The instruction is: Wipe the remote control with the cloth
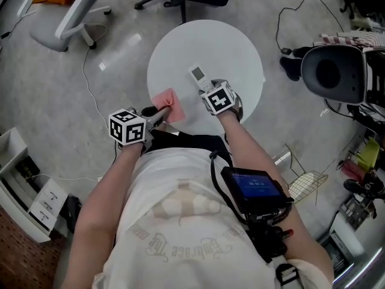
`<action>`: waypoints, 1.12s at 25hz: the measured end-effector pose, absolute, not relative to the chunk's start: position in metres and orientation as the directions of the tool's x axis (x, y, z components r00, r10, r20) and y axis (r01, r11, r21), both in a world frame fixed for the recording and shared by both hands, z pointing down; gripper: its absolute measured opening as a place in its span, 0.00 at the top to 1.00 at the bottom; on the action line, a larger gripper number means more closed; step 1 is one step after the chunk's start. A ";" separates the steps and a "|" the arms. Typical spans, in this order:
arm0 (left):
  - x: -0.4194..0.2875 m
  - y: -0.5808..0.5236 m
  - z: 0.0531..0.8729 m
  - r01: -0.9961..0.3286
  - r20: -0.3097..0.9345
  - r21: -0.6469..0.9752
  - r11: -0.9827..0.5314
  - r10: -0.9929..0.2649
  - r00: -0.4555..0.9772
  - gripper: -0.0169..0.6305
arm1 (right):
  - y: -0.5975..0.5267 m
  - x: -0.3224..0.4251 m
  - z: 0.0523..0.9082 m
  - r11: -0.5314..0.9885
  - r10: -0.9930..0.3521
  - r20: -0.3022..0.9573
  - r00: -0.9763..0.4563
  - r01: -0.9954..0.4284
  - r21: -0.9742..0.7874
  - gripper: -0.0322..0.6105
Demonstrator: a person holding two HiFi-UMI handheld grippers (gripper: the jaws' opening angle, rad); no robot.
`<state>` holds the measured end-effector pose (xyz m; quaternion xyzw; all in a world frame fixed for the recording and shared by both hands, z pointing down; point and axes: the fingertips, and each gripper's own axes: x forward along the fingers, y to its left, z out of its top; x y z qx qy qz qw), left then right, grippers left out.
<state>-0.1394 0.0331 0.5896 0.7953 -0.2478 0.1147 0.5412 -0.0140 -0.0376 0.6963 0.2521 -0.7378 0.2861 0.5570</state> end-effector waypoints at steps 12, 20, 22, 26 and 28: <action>-0.149 0.028 0.574 -0.506 0.440 0.795 -0.334 -0.256 0.861 0.95 | -0.039 -0.013 0.693 0.687 -0.124 0.958 -0.258 -0.719 -0.105 0.52; -0.153 0.012 0.556 -0.490 0.415 0.772 -0.405 -0.263 0.871 0.95 | -0.052 0.000 0.627 0.492 -0.366 0.834 -0.413 -0.846 -0.203 0.72; -0.152 0.006 0.547 -0.480 0.397 0.773 -0.415 -0.273 0.876 0.95 | -0.053 0.009 0.606 0.454 -0.435 0.799 -0.415 -0.867 -0.203 0.81; -0.145 -0.007 0.518 -0.436 0.328 0.780 -0.449 -0.300 0.896 0.95 | -0.050 0.025 0.562 0.397 -0.561 0.720 -0.407 -0.896 -0.197 0.94; -0.139 -0.011 0.506 -0.418 0.308 0.764 -0.492 -0.291 0.906 0.95 | -0.048 0.033 0.541 0.377 -0.613 0.680 -0.402 -0.905 -0.195 0.94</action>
